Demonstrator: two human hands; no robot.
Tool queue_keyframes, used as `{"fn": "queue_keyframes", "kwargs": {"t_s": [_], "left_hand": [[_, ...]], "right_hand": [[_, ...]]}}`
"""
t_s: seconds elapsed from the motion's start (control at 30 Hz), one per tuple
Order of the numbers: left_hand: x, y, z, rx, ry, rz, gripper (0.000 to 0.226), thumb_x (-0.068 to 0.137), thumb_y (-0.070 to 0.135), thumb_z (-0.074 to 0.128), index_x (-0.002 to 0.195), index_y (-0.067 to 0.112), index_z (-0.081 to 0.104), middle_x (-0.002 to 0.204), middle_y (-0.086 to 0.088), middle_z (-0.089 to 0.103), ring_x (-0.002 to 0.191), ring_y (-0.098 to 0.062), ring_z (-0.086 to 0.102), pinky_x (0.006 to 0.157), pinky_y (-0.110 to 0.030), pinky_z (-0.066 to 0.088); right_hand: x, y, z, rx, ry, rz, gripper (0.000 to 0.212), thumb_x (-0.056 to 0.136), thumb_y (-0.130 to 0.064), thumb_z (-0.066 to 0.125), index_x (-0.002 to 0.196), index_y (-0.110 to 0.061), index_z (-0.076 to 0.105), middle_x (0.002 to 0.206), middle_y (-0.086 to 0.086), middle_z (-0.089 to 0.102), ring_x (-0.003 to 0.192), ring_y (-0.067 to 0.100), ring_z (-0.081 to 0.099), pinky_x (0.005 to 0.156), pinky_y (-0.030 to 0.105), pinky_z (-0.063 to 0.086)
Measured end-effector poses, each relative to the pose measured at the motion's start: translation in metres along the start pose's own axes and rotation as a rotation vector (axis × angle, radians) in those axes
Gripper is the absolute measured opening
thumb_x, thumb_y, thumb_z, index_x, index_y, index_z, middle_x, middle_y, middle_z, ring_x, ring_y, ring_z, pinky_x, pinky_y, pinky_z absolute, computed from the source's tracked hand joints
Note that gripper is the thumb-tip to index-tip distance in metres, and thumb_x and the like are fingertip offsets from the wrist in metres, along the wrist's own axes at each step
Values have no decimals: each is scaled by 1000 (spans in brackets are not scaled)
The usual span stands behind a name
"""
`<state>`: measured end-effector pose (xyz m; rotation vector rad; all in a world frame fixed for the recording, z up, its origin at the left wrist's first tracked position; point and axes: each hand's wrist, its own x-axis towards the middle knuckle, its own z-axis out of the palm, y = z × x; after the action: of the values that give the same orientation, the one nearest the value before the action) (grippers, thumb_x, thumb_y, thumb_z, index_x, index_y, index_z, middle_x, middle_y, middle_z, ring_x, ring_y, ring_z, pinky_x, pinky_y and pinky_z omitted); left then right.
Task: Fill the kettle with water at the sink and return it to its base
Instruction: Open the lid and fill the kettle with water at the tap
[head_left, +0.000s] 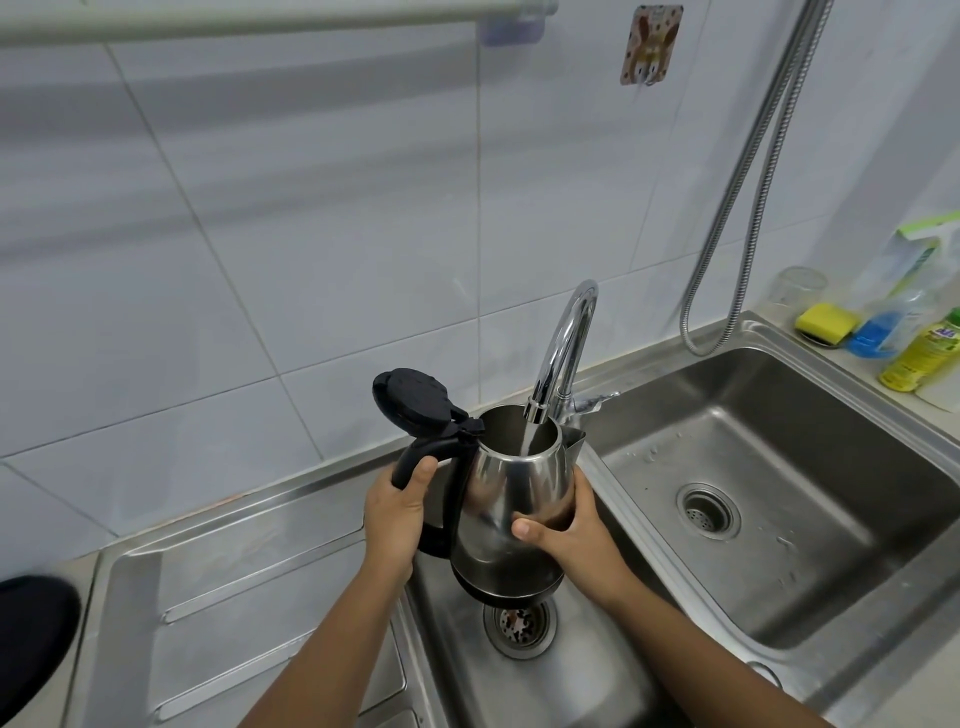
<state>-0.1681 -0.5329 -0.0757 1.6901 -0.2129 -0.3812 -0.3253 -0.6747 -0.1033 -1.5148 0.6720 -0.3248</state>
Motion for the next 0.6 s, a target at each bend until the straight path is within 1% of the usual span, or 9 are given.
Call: {"fn": "queue_keyframes", "kwargs": {"t_s": [0.07,0.1,0.17,0.23,0.3,0.37,0.4,0.6], "left_hand": [[-1,1,-1,-5,-3,6,49,60,75,54,83,32,63,85,0,66,91,-30,65,67,-27,46],[-1,2,-1,-9,-7,5,43,66,71,58,83,32,63,85,-1,66,92,-31,65,68,-28,46],[0,1,-2,-13,-14,-2,24,82,56,62,84,32,64,86,-2,66,94,-33,65,69,-28,46],[0,0,-2,-7,-13,-9,15,87,46,60,85,31,64,85,-1,66,95,-33,64,69,-29,46],[0,0,-3,-15,-17,-10,19,85,50,62,85,32,63,85,-1,66,94,-33,64,70,-29,46],[-1,1,-3,-21,-10,-1,35,73,64,63,84,32,63,85,-1,66,91,-31,65,69,-29,45],[-1,1,-3,-22,-5,1,40,68,67,61,84,31,63,85,-2,66,91,-31,65,68,-28,45],[1,-2,-6,-22,-3,7,48,62,72,58,85,30,63,87,-3,66,87,-26,64,68,-28,45]], "right_hand": [[0,-1,1,3,-3,-3,126,51,-54,97,154,-37,27,143,-12,58,133,12,56,114,47,44],[-1,-1,1,4,-4,-4,126,50,-54,97,154,-37,27,143,-12,58,132,12,57,114,47,45],[-1,-2,2,8,-9,-3,127,50,-55,97,154,-37,27,142,-12,59,132,12,57,114,47,45],[-1,-1,2,13,-14,-4,127,49,-55,96,154,-36,28,141,-12,60,130,11,58,114,47,45],[-1,-2,3,15,-15,-2,128,50,-55,96,155,-36,27,142,-11,59,131,12,58,114,46,45],[-1,-2,4,18,-21,-1,128,50,-55,96,155,-37,26,143,-11,58,132,12,57,114,46,45],[-1,-3,4,19,-26,-2,128,49,-56,96,155,-37,26,143,-12,58,132,12,57,114,46,45],[-1,-4,6,21,-33,-5,130,49,-57,95,156,-37,24,143,-11,57,131,12,57,114,45,45]]}}
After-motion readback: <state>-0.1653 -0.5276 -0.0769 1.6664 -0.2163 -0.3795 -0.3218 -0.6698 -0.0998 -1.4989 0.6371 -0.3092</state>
